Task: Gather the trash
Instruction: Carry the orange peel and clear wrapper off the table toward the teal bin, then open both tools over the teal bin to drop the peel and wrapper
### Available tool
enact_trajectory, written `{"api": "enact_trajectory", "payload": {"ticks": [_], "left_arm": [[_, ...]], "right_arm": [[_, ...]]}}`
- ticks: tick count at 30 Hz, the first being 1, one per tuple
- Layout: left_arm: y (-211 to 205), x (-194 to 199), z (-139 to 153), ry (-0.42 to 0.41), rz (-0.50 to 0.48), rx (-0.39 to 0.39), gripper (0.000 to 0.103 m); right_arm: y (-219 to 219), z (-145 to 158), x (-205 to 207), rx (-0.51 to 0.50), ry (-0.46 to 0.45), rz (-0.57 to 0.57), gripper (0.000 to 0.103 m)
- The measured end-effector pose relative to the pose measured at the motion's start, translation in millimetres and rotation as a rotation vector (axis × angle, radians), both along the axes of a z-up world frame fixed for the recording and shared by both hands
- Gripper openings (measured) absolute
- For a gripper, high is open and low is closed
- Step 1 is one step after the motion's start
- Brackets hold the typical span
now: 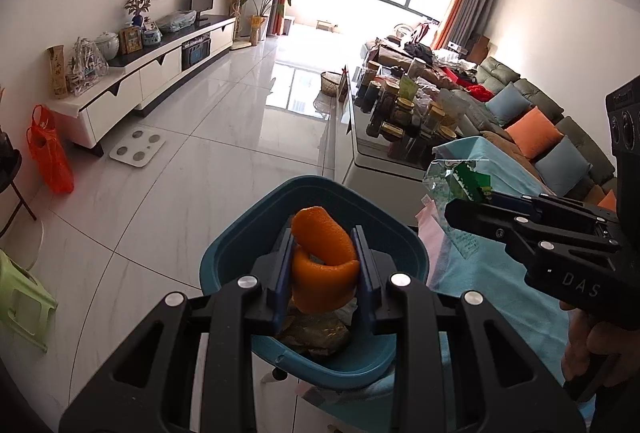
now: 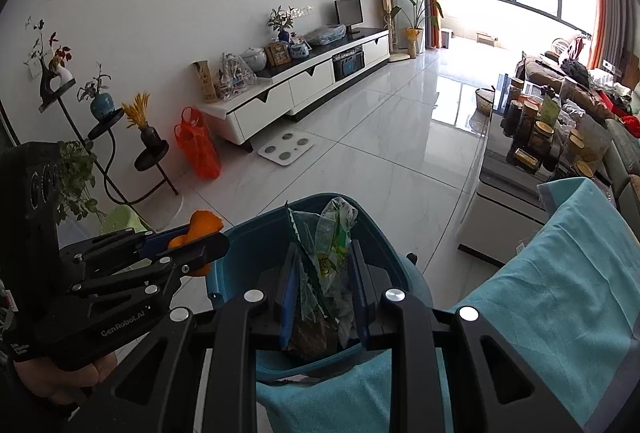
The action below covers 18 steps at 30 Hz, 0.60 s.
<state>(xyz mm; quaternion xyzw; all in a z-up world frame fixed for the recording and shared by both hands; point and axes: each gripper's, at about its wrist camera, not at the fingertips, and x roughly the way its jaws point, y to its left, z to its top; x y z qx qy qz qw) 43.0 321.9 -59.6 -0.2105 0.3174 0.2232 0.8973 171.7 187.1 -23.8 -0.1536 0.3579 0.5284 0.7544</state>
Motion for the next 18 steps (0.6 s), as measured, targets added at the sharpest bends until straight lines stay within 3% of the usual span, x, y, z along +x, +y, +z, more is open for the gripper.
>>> {"api": "enact_trajectory", "payload": {"ticks": [8,10,12,18], "left_arm": [[13.2,32.2,-42.7,0.085,-0.016,-0.035,0.032],[14.8,41.6,-53.1,0.109,-0.035,-0.045,0.04],[15.5,49.0,-61.5,0.121,-0.028,-0.046,0.044],[13.4,61.8,-72.8,0.141,-0.013,-0.036,0.063]], "right_arm": [[33.8,-26.4,11.2,-0.121,0.026,0.071,0.023],[39.7,-37.0,13.1,-0.158,0.048,0.085,0.028],[43.3,-43.8,13.7,-0.175,0.047,0.08,0.04],[41.8,-52.3,18.2,-0.181,0.081,0.073,0.048]]}}
